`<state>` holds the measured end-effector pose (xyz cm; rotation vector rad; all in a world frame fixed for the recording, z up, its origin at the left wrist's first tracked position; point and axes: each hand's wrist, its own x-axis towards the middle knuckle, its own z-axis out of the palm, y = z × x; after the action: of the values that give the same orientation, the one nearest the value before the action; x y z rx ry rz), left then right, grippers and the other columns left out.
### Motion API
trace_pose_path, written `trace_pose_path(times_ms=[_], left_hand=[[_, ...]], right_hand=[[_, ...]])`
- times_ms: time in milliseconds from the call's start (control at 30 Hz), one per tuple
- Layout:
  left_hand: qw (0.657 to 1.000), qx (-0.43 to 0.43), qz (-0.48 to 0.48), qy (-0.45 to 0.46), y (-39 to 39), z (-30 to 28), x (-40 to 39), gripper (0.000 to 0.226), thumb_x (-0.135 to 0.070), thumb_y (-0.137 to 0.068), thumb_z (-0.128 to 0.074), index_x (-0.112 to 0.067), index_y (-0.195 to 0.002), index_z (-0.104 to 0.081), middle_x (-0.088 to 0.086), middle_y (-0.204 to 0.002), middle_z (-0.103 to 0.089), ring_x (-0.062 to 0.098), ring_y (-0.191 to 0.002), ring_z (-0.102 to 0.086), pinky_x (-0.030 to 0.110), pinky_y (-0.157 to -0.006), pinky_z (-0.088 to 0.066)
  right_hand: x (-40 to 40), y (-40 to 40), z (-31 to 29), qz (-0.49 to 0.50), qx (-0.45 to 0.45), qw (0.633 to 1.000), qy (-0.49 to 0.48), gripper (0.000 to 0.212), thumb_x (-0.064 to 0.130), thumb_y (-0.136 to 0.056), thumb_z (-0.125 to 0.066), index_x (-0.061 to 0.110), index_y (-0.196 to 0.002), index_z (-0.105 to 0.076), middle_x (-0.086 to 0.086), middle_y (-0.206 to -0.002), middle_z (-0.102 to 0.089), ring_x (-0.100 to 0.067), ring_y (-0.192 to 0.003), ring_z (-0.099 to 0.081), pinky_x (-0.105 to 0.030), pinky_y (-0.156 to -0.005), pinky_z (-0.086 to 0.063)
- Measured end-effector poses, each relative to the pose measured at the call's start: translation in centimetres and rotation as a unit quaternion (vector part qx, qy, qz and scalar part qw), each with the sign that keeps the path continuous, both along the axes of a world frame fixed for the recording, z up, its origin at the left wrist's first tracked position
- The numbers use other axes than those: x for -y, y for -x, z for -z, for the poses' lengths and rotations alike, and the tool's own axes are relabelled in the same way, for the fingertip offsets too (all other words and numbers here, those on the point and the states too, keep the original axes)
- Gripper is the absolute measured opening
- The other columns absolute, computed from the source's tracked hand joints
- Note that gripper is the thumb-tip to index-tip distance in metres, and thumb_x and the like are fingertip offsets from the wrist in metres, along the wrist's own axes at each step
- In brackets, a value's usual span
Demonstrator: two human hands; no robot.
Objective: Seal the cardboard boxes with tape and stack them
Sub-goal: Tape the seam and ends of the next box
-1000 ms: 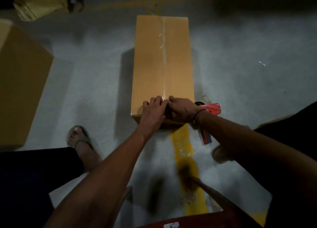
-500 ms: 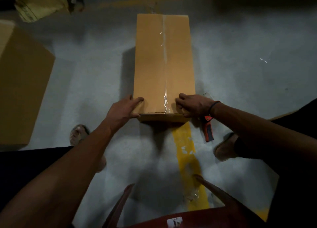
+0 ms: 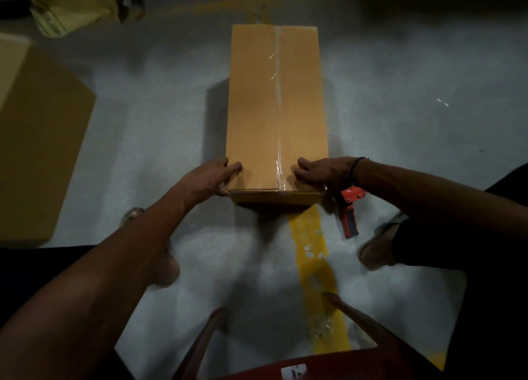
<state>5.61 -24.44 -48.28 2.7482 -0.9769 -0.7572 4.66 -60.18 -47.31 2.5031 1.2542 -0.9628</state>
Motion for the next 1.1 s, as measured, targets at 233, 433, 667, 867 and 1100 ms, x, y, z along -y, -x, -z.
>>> trace_pose_path(times_ms=[233, 433, 667, 867, 1100], left_hand=[[0.998, -0.002, 0.052, -0.021, -1.0, -0.3, -0.2, 0.062, -0.016, -0.100, -0.062, -0.025, -0.153, -0.033, 0.008, -0.121, -0.051, 0.014, -0.091, -0.052, 0.024, -0.077, -0.045], [0.996, 0.009, -0.065, 0.056, -0.2, -0.1, -0.3, 0.049, -0.015, -0.100, -0.062, -0.023, -0.144, -0.042, 0.013, -0.121, -0.061, 0.024, -0.095, -0.063, 0.032, -0.080, -0.051], [0.878, 0.050, -0.467, 0.089, 2.3, -1.1, 1.3, 0.030, -0.018, -0.102, -0.054, 0.010, -0.107, -0.063, 0.032, -0.110, -0.066, 0.048, -0.101, -0.066, 0.042, -0.081, -0.052], [0.749, -0.245, -0.616, 0.008, 1.9, -2.7, 3.7, 0.066, -0.053, -0.097, -0.061, 0.013, -0.099, -0.066, 0.027, -0.083, -0.072, 0.035, -0.067, -0.073, 0.039, -0.055, -0.060], [0.791, -0.210, -0.571, 0.061, 1.1, -1.7, 4.9, 0.055, -0.041, -0.091, -0.078, 0.012, -0.100, -0.066, 0.024, -0.070, -0.072, 0.031, -0.063, -0.075, 0.045, -0.067, -0.065]], right_hand=[[-0.3, 0.2, -0.7, 0.092, -0.051, 0.994, 0.009, 0.088, 0.042, -0.088, -0.073, 0.013, -0.156, -0.026, -0.006, -0.157, -0.027, -0.025, -0.126, -0.048, -0.033, -0.096, -0.043], [-0.6, 0.2, -2.7, 0.240, -0.132, 0.960, -0.050, 0.065, 0.010, -0.078, -0.081, 0.020, -0.133, -0.049, 0.008, -0.118, -0.044, -0.028, -0.113, -0.052, -0.042, -0.090, -0.052], [0.8, 4.1, -1.4, 0.675, 0.068, 0.687, -0.262, 0.041, 0.021, -0.082, -0.081, 0.009, -0.115, -0.059, -0.013, -0.105, -0.066, -0.024, -0.091, -0.062, -0.032, -0.076, -0.047], [-1.1, 4.9, -1.3, 0.830, -0.175, 0.503, -0.164, 0.041, 0.049, -0.100, -0.056, 0.012, -0.118, -0.057, -0.010, -0.099, -0.061, -0.029, -0.085, -0.058, -0.044, -0.085, -0.057], [-0.1, 2.8, 4.3, 0.803, -0.240, 0.504, -0.206, 0.109, 0.078, -0.048, -0.071, 0.014, -0.136, -0.059, -0.011, -0.138, -0.062, -0.038, -0.124, -0.057, -0.053, -0.108, -0.046]])
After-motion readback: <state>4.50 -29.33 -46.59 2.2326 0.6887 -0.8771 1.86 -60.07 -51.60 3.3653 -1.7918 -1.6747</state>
